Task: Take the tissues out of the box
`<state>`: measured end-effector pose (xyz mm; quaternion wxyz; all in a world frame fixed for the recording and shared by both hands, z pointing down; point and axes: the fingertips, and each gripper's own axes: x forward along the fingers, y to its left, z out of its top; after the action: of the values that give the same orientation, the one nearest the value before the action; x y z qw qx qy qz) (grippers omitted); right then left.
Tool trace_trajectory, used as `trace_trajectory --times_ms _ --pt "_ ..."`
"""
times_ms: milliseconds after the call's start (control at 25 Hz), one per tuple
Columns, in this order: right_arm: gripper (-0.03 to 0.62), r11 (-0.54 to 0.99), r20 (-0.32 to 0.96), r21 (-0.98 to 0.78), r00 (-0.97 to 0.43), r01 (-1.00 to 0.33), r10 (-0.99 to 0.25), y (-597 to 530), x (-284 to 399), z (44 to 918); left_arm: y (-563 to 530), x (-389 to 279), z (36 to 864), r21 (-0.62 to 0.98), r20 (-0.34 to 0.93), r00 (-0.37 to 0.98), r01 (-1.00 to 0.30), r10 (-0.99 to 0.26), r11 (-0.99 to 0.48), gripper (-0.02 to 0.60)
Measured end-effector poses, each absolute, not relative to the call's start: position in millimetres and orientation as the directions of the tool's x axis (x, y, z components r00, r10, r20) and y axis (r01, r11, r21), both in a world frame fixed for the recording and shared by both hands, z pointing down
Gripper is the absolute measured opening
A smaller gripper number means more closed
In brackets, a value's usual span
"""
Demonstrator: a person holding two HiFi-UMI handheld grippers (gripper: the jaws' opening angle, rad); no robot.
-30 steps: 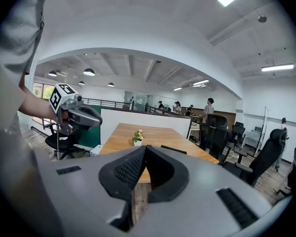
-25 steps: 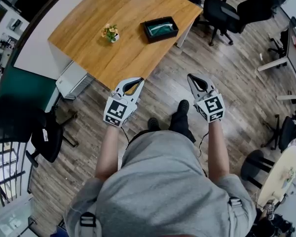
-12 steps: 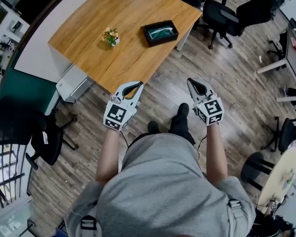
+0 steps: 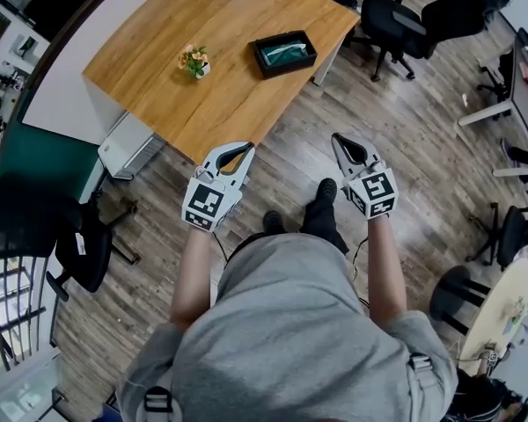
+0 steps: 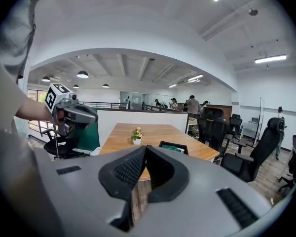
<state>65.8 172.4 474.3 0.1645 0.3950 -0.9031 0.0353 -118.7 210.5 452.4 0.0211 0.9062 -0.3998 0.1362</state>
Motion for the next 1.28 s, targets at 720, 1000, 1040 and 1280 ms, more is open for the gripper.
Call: trace_trajectory --times_ms 720,1000,1040,1280 --pt "0.006 0.701 0.334 0.096 -0.64 -0.707 -0.692 169 68 471 205 -114 457 -0.121 0.288 0.616 -0.736 -0.733 -0.667 0.023" --pt "0.044 0.707 0.304 0.092 -0.657 -0.701 -0.69 173 65 466 209 -112 451 -0.111 0.256 0.636 -0.728 -0.728 -0.676 0.032" --pt "0.058 0.708 0.3 0.092 -0.658 -0.7 -0.69 174 65 466 210 -112 451 -0.11 0.256 0.637 -0.728 -0.727 -0.677 0.042" --pt "0.151 0.707 0.304 0.103 -0.654 -0.7 -0.692 178 64 470 209 -116 447 -0.144 0.24 0.602 -0.754 -0.762 -0.641 0.161"
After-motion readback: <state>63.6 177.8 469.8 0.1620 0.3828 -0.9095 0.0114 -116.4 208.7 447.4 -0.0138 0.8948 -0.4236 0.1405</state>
